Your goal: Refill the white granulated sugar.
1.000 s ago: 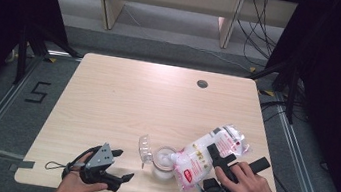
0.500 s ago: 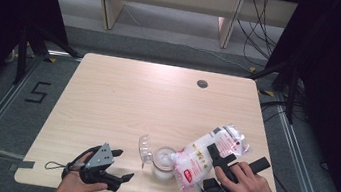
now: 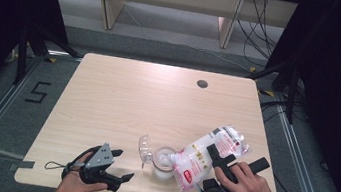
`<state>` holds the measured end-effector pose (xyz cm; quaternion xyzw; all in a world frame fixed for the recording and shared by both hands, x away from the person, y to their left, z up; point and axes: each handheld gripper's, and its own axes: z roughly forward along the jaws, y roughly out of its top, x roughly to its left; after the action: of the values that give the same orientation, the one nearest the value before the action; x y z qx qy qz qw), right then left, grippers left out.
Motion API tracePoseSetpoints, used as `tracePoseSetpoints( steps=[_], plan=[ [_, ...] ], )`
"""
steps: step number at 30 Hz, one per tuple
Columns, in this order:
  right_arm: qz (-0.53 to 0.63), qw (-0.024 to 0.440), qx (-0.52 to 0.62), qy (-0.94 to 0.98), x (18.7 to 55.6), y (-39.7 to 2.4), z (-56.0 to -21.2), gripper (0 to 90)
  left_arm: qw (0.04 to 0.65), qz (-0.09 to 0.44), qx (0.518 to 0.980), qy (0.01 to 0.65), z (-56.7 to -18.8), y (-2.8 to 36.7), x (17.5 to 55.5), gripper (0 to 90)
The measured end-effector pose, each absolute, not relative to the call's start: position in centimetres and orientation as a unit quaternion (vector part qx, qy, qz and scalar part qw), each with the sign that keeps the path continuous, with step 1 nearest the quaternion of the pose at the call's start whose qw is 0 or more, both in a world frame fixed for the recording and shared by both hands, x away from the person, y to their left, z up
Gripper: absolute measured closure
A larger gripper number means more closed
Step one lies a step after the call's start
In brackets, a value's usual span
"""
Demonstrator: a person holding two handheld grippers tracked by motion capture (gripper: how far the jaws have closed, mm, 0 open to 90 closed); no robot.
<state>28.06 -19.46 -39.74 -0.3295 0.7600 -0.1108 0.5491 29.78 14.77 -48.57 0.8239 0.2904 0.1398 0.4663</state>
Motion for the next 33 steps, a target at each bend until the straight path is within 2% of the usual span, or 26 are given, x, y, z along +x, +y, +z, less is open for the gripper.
tracePoseSetpoints(
  steps=[11, 15, 17, 29, 31, 33],
  plan=[
    [-0.092, 0.550, -0.309, 0.770, 28.2, -19.7, -40.0, 72.8, 0.474, 0.136, 0.820, 0.290, -48.6, 14.7, 29.8, 16.5],
    [-0.060, 0.566, -0.302, 0.765, 28.4, -20.3, -40.2, 73.0, 0.473, 0.135, 0.821, 0.290, -48.6, 14.7, 29.8, 16.5],
    [-0.046, 0.545, -0.295, 0.783, 28.7, -20.6, -40.6, 73.1, 0.472, 0.135, 0.822, 0.289, -48.6, 14.8, 29.8, 16.5],
    [0.010, 0.540, -0.249, 0.804, 28.8, -22.0, -41.6, 73.6, 0.473, 0.135, 0.821, 0.290, -48.6, 14.8, 29.8, 16.5],
    [0.043, 0.537, -0.199, 0.819, 28.9, -22.0, -42.1, 73.8, 0.472, 0.138, 0.821, 0.289, -48.6, 14.7, 29.8, 16.4],
    [0.055, 0.533, -0.198, 0.821, 29.1, -22.0, -41.9, 73.9, 0.475, 0.135, 0.820, 0.289, -48.5, 14.7, 29.8, 16.5]
  ],
)
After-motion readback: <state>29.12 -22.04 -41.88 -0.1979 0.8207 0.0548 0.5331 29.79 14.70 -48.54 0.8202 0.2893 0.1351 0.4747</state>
